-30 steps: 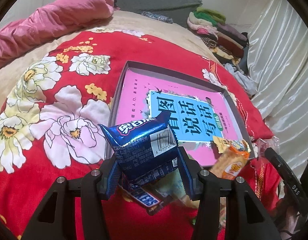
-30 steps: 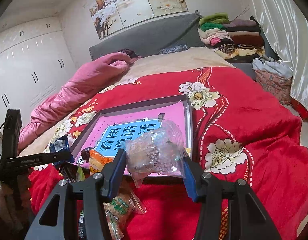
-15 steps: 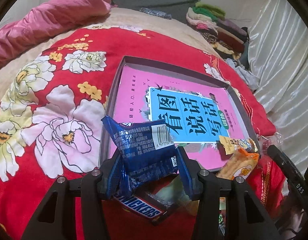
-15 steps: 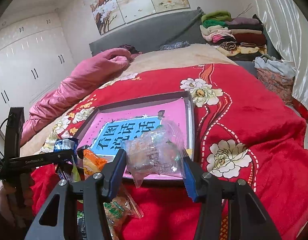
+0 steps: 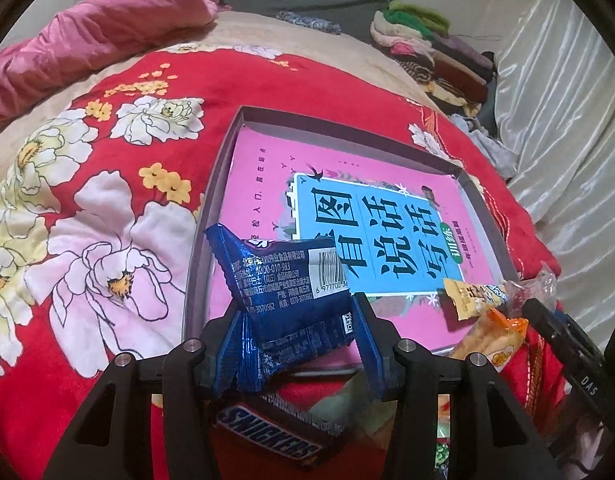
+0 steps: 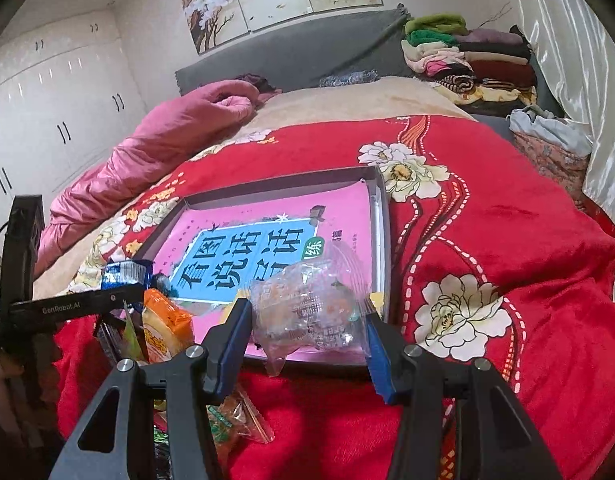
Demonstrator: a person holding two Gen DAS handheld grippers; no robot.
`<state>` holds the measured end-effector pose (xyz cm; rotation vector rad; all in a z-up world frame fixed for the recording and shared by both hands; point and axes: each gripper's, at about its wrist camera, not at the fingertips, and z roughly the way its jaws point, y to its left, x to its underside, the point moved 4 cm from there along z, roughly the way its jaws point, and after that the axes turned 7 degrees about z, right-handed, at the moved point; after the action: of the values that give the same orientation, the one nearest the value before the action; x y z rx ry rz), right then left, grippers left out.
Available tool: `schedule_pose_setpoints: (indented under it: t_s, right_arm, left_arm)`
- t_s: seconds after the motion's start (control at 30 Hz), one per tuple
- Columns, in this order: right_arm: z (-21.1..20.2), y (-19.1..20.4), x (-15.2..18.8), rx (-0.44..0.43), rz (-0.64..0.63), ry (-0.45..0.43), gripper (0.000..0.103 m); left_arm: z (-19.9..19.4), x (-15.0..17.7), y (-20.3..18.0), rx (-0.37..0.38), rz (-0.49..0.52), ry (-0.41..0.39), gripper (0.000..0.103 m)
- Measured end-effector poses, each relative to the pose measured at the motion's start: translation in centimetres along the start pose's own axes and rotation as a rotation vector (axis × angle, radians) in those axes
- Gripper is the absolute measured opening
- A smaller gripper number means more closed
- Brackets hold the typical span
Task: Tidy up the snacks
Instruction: 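Carry the blue pack in the left gripper toward the tray while right gripper carries the clear bag, then lower and release the blue pack onto the workbook while right gripper releases the clear bag beside it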
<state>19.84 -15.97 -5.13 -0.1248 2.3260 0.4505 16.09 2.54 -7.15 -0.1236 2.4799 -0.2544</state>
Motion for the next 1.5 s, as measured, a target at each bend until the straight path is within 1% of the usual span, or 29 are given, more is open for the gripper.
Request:
schedule_pose_setpoints:
  t_s: [0.47,0.77,0.87,1.0,1.27,1.5]
  right_arm:
    - [1.8,0.9,0.2,0.009,-0.066,0.03,0.053]
    - [2.3,2.1,0.7,-0.025,-0.11,0.055,0.053]
    - [2.4,2.3,0.8,-0.025,-0.123,0.055,0.053]
    - [2.5,2.3,0.9,0.024,-0.147,0.052,0.053]
    - [2.6,1.6,0.6,0.072,-0.153,0.04,0.053]
    - [2.6,1.3,0.6,0.082,-0.148,0.044,0.054]
  left_arm:
    - [0.7,-0.7,-0.1,0.017,0.002,-0.003,0.053]
    - [1.4,-0.6,-0.4,0.034,0.015,0.012,0.053]
    - [1.6,-0.6,-0.6,0.035,0.022,0.014,0.053]
    - [1.7,-0.6,-0.8,0.037,0.024,0.017,0.053]
    - [1.7,-0.6,-0.6,0.039,0.025,0.019,0.053]
    - [1.8,-0.5,-0.7,0.041,0.026,0.023,0.053]
